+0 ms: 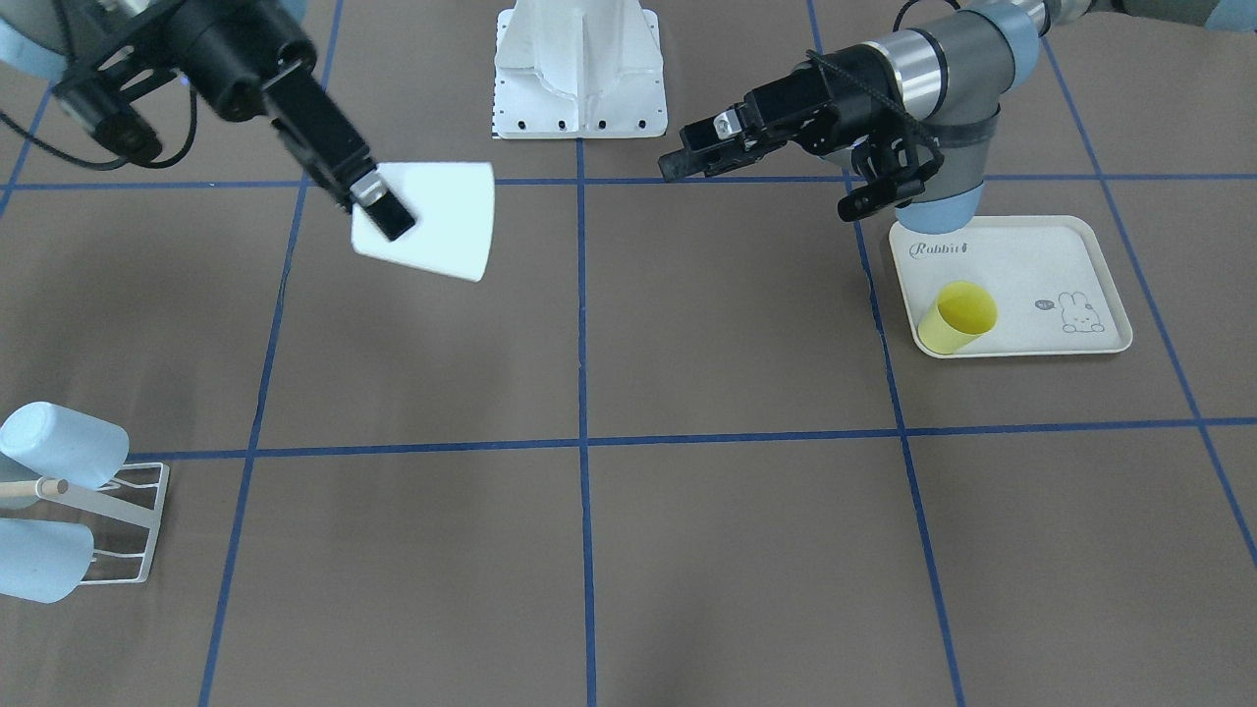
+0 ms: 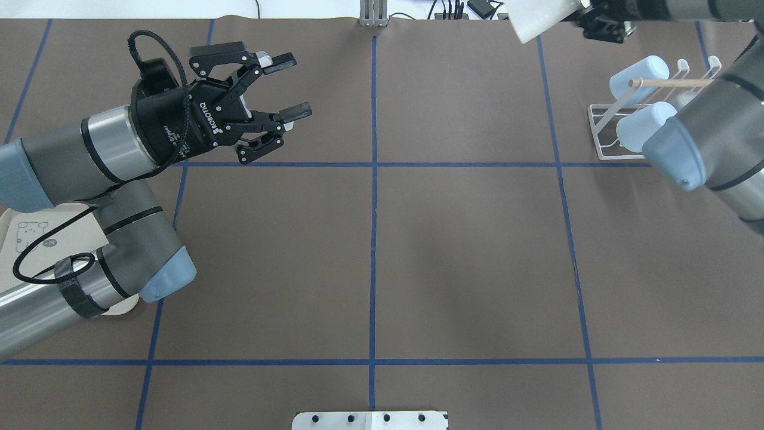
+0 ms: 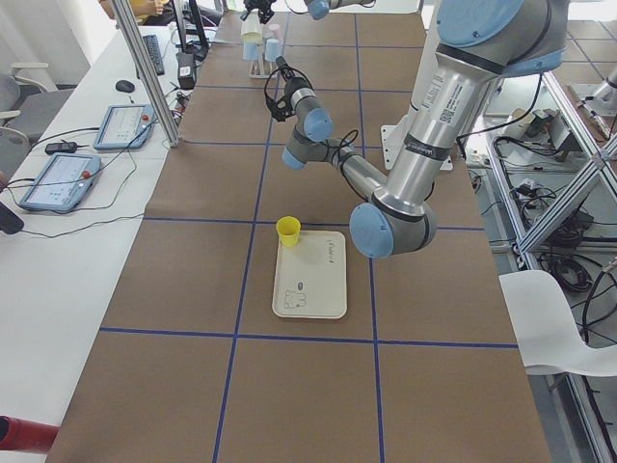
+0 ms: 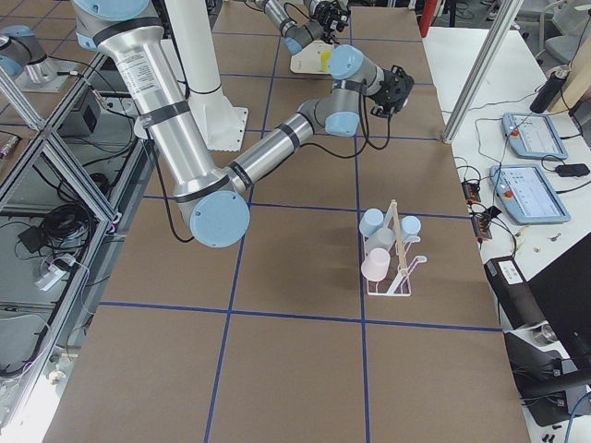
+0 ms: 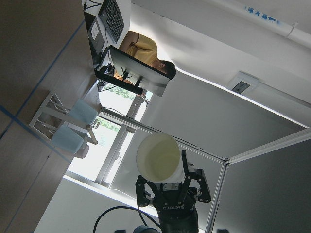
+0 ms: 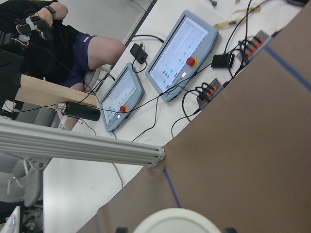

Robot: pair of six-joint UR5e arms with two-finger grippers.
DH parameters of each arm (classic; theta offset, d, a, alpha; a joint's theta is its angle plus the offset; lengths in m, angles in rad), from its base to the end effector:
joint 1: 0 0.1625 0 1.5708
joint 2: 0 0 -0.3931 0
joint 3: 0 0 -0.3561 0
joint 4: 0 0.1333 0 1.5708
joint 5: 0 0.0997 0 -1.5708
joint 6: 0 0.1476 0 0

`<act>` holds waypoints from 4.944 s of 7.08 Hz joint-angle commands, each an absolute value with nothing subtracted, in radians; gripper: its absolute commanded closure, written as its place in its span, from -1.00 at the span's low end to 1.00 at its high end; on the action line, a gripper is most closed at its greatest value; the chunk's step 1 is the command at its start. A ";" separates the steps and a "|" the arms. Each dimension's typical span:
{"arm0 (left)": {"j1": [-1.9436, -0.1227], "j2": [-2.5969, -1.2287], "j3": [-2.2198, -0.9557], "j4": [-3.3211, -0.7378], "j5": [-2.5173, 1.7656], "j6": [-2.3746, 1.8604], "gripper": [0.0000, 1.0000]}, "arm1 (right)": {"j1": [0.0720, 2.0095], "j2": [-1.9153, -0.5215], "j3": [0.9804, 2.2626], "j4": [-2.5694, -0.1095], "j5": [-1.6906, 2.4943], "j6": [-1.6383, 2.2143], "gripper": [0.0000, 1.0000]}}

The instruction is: Transfer IKEA cup to right arm and place on rack

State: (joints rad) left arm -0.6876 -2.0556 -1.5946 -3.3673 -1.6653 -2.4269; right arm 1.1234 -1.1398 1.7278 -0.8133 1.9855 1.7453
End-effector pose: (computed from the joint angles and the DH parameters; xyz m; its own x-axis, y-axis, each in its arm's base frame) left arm 0.3388 -0.4327 0.1644 -0.7757 -0.3359 -0.5343 -0.0125 0.8546 -0.5192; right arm -0.1993 -0.5859 0.2551 -0.0186 0.3286 0.9443 -0.6621 0.7037 -0.2579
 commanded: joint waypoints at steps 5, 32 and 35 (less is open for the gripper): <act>-0.687 -2.051 -1.594 -3.361 -1.664 -2.427 -0.38 | 1.364 -1.131 1.390 -1.016 2.046 0.640 1.00; -0.687 -2.042 -1.606 -3.361 -1.661 -2.425 -0.38 | 1.299 -1.169 1.308 -1.015 2.054 0.594 1.00; -0.687 -2.042 -1.615 -3.361 -1.661 -2.425 -0.38 | 1.296 -1.170 1.308 -1.015 2.052 0.594 1.00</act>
